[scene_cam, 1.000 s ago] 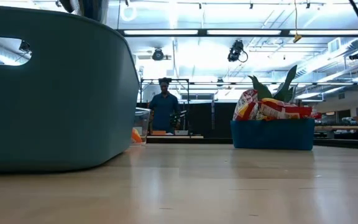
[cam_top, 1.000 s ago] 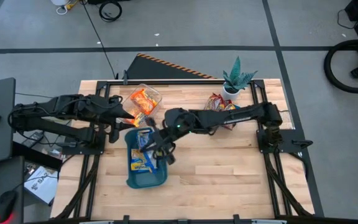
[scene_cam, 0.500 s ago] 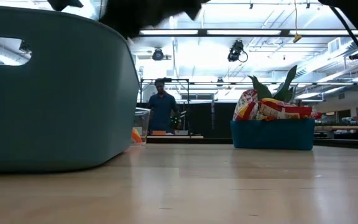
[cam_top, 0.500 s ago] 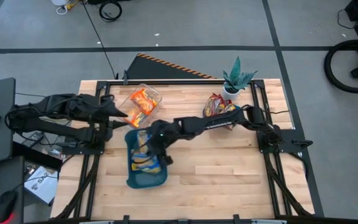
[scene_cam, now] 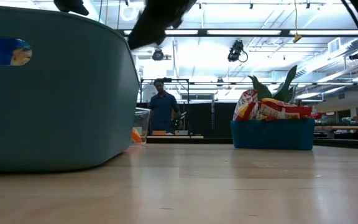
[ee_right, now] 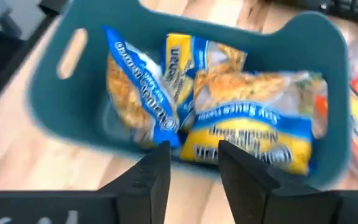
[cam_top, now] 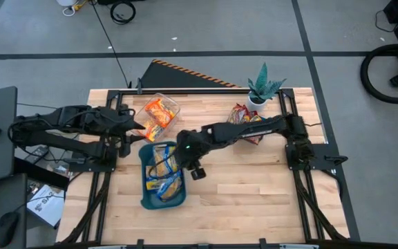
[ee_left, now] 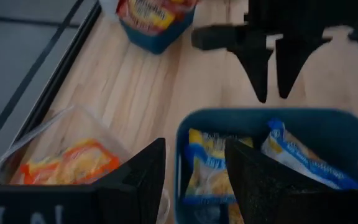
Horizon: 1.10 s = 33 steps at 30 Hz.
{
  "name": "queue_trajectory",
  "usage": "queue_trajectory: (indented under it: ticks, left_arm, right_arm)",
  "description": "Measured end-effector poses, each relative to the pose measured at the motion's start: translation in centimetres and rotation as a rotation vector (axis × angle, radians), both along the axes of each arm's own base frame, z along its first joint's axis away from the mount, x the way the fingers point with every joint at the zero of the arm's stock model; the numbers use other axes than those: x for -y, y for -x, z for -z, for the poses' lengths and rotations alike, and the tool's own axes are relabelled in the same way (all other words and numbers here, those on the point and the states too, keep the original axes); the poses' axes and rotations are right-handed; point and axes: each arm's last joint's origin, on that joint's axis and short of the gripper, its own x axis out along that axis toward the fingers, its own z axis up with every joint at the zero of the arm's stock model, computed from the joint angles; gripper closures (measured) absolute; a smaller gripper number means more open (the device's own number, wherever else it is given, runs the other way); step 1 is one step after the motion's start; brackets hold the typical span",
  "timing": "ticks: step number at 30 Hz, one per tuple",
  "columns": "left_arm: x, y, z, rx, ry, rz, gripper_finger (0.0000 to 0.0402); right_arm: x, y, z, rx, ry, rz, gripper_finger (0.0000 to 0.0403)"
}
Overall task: Sort Maruchan noodles
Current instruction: Return to Home Position
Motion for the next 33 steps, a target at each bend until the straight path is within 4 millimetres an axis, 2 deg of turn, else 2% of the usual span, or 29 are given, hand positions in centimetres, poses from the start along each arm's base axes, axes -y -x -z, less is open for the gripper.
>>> queue_trajectory:
  ticks: [4, 7, 10, 18, 27, 30, 33]
  left_arm:
    - [0.3, 0.0, 1.0, 0.109, 0.01, 0.03, 0.023]
    - [0.4, 0.9, 2.5, 0.154, 0.029, 0.036, 0.023]
    - [0.4, 1.9, 4.5, 0.184, 0.06, 0.018, 0.023]
    - [0.1, 4.0, 7.7, 0.414, 0.08, -0.01, 0.023]
    - [-0.2, 6.6, 9.6, 0.63, 0.063, -0.08, 0.023]
    - [-0.3, 7.2, 10.7, 0.675, 0.063, -0.095, 0.023]
    - [-0.4, 7.6, 11.4, 0.716, 0.069, -0.13, 0.023]
  right_arm:
    - [0.3, 2.0, -1.9, -0.043, 0.005, 0.077, 0.0256]
    - [0.5, 3.8, -1.6, -0.062, 0.023, 0.152, 0.0257]
    - [0.3, 5.9, -1.5, -0.007, 0.017, 0.2, 0.0258]
    - [1.3, 12.0, 0.6, 0.186, -0.033, 0.362, 0.0259]
    - [3.1, 19.0, 2.3, 0.386, -0.117, 0.492, 0.0259]
    - [3.8, 21.4, 3.2, 0.437, -0.166, 0.54, 0.0259]
    - [4.3, 24.0, 3.2, 0.491, -0.22, 0.575, 0.0259]
